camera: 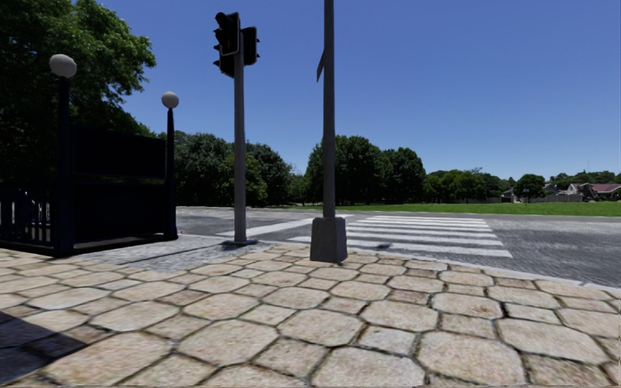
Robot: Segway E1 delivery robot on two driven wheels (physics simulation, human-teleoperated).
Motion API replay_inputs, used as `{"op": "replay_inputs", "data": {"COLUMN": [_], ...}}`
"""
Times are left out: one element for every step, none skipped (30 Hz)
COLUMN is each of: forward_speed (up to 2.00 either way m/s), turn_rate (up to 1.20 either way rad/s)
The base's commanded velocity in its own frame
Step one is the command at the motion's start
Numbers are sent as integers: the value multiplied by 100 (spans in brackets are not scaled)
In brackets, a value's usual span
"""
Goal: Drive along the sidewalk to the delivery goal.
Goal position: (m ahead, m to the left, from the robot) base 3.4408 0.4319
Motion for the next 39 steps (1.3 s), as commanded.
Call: {"op": "replay_inputs", "data": {"forward_speed": [133,131,131,131,131,130,130,130,130,130,130,130,130,130,130,130,130,130,130,130,130,130,130,130,130,130,130,130,130,130,130,130,130,130,130,130,130,130,130], "turn_rate": [-22,0,0,0,0,0,0,0,0,0,0,0,0,0,0,0,0,0,0,0,0,0,0,0,0,0,0,0,0,6,19,33,33,40,46,52,52,54,55]}}
